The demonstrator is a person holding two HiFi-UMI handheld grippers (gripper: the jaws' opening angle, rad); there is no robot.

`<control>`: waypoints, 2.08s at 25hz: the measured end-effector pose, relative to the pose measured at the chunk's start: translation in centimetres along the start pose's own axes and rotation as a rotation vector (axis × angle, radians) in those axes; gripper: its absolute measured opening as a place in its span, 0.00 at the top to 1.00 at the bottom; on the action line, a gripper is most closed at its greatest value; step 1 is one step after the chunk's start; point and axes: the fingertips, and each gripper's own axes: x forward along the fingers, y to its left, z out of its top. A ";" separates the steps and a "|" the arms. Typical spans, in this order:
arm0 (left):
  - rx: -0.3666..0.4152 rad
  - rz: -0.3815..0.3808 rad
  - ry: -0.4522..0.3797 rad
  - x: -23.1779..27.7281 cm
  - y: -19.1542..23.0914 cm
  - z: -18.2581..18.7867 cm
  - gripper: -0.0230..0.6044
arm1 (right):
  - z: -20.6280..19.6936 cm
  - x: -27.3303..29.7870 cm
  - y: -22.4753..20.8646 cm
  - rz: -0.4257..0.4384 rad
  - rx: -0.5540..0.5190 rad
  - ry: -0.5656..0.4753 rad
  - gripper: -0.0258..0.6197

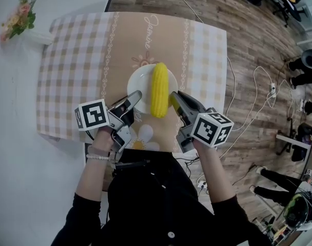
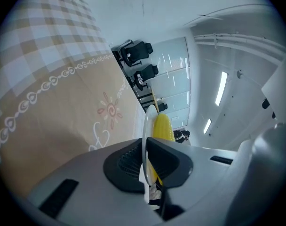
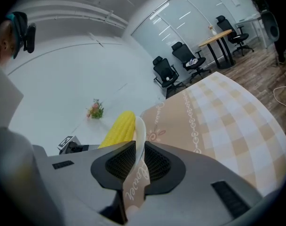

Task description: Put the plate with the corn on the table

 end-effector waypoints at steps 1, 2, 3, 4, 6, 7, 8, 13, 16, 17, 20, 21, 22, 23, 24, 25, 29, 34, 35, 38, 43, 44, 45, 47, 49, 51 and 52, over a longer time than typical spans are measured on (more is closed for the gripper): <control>0.007 0.008 0.005 0.1 0.3 0.1 0.92 | -0.1 0.3 -0.2 -0.005 -0.001 0.006 0.82; 0.015 0.017 0.010 0.3 0.7 0.2 0.91 | -0.2 0.6 -0.5 -0.011 -0.005 0.012 0.82; 0.023 0.026 0.014 0.5 1.0 0.3 0.91 | -0.3 0.9 -0.7 -0.017 -0.009 0.018 0.82; 0.028 0.033 0.019 0.7 1.4 0.4 0.91 | -0.4 1.2 -1.0 -0.023 -0.014 0.024 0.82; 0.034 0.047 0.027 1.0 2.0 0.6 0.91 | -0.6 1.8 -1.4 -0.029 -0.022 0.038 0.82; 0.036 0.052 0.030 1.1 2.3 0.8 0.91 | -0.6 2.1 -1.6 -0.032 -0.024 0.045 0.82; 0.040 0.057 0.033 1.3 2.5 0.9 0.91 | -0.6 2.4 -1.8 -0.034 -0.027 0.051 0.82; 0.038 0.081 0.038 2.0 3.8 1.8 0.91 | -0.4 4.1 -2.8 -0.042 -0.044 0.079 0.82; 0.032 0.096 0.040 2.4 4.6 2.2 0.91 | -0.5 4.9 -3.3 -0.049 -0.054 0.099 0.82; 0.031 0.103 0.040 2.5 4.8 2.3 0.91 | -0.5 5.2 -3.5 -0.051 -0.057 0.106 0.82; 0.035 0.122 0.045 2.8 5.7 3.0 0.91 | -0.6 6.3 -4.0 -0.060 -0.064 0.123 0.82; 0.037 0.128 0.047 3.0 6.0 3.2 0.91 | -0.6 6.6 -4.2 -0.064 -0.065 0.128 0.82; 0.039 0.134 0.049 3.1 6.3 3.4 0.91 | -0.6 7.0 -4.3 -0.068 -0.065 0.133 0.82; 0.041 0.141 0.052 3.3 6.6 3.6 0.91 | -0.7 7.3 -4.5 -0.072 -0.065 0.138 0.82; 0.043 0.147 0.054 3.4 6.8 3.8 0.91 | -0.7 7.6 -4.7 -0.076 -0.067 0.143 0.82; 0.046 0.153 0.057 3.5 7.1 4.0 0.91 | -0.7 8.0 -4.9 -0.080 -0.071 0.149 0.82; 0.053 0.173 0.063 3.9 7.9 4.6 0.91 | -0.8 9.1 -5.5 -0.095 -0.091 0.177 0.82; 0.062 0.194 0.079 4.5 8.9 5.1 0.91 | -1.0 10.0 -6.3 -0.117 -0.124 0.207 0.81; 0.066 0.197 0.087 4.7 9.0 5.2 0.91 | -1.0 10.1 -6.5 -0.122 -0.132 0.213 0.81; 0.071 0.202 0.104 5.1 9.3 5.5 0.91 | -0.9 10.5 -6.8 -0.131 -0.156 0.227 0.81; 0.091 0.229 0.122 5.8 9.7 5.9 0.91 | -0.8 11.0 -7.6 -0.170 -0.223 0.263 0.81; 0.098 0.242 0.125 5.9 9.9 5.9 0.91 | -0.8 11.0 -7.8 -0.184 -0.251 0.270 0.81; 0.109 0.258 0.129 5.9 10.0 6.0 0.91 | -0.6 11.0 -8.0 -0.201 -0.288 0.273 0.82; 0.137 0.279 0.132 5.7 10.2 6.5 0.90 | 0.1 11.2 -7.9 -0.222 -0.359 0.270 0.90; 0.137 0.277 0.124 5.2 10.4 7.4 0.90 | 0.6 12.0 -6.9 -0.216 -0.380 0.267 0.90; 0.125 0.277 0.119 4.8 10.6 7.8 0.90 | 0.8 12.7 -6.2 -0.216 -0.385 0.267 0.90; 0.121 0.279 0.121 4.9 10.7 7.7 0.90 | 0.7 12.6 -6.4 -0.222 -0.389 0.272 0.90</control>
